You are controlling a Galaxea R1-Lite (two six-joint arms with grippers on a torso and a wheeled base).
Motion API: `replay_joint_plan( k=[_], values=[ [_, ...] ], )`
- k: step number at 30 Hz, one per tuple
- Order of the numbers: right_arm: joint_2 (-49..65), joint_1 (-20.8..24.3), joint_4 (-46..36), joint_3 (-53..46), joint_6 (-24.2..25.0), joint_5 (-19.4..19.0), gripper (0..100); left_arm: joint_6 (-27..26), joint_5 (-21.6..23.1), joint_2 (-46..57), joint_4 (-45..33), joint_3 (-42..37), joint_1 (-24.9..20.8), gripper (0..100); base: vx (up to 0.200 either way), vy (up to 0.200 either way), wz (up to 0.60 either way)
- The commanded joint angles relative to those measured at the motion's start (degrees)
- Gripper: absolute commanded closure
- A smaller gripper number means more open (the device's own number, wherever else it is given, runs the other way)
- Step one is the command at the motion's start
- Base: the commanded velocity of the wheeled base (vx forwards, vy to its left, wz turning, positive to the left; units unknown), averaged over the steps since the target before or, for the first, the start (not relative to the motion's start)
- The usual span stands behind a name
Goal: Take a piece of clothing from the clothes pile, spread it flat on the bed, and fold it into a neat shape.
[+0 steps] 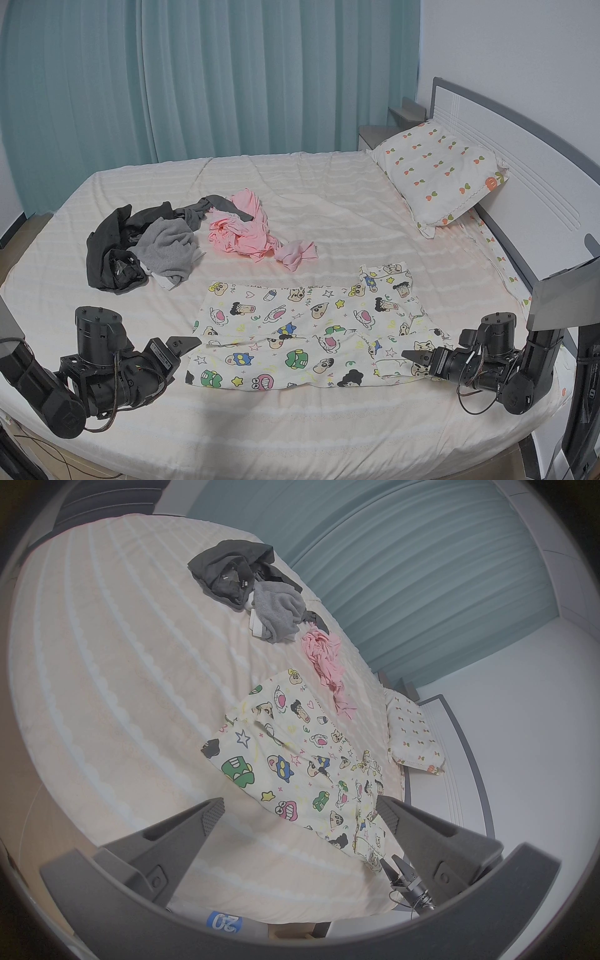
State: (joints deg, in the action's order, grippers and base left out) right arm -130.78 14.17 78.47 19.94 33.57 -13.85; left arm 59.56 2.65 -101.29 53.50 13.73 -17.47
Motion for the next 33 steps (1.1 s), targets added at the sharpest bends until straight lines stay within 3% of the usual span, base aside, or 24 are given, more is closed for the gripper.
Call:
replay_joint_plan(
  k=[1,12,22,24,33],
  values=[
    [-0.26,0.07,0.02,0.01,0.00,-0.04,0,-0.06,-0.01,-0.40,0.02,0.42,0.33,0,0.000,0.200,0.00],
    [-0.26,0.51,0.10,0.01,-0.09,0.05,0,-4.19,-0.10,-6.11,-0.07,4.73,1.21,0,0.000,0.200,0.00],
    [-0.88,1.22,1.51,-0.08,0.00,0.05,0,-6.39,0.08,-17.10,-0.86,15.80,-1.16,0,0.000,0.000,0.00],
    [-2.29,1.30,3.62,-0.26,-0.09,0.31,0,-6.13,-0.89,-22.46,-0.95,20.99,-2.48,0,0.000,0.000,0.00],
    [-3.25,1.39,5.99,-0.70,-0.17,0.40,0,-6.30,-3.26,-29.40,-1.74,29.25,-8.19,0,0.000,0.000,0.00]
  ],
)
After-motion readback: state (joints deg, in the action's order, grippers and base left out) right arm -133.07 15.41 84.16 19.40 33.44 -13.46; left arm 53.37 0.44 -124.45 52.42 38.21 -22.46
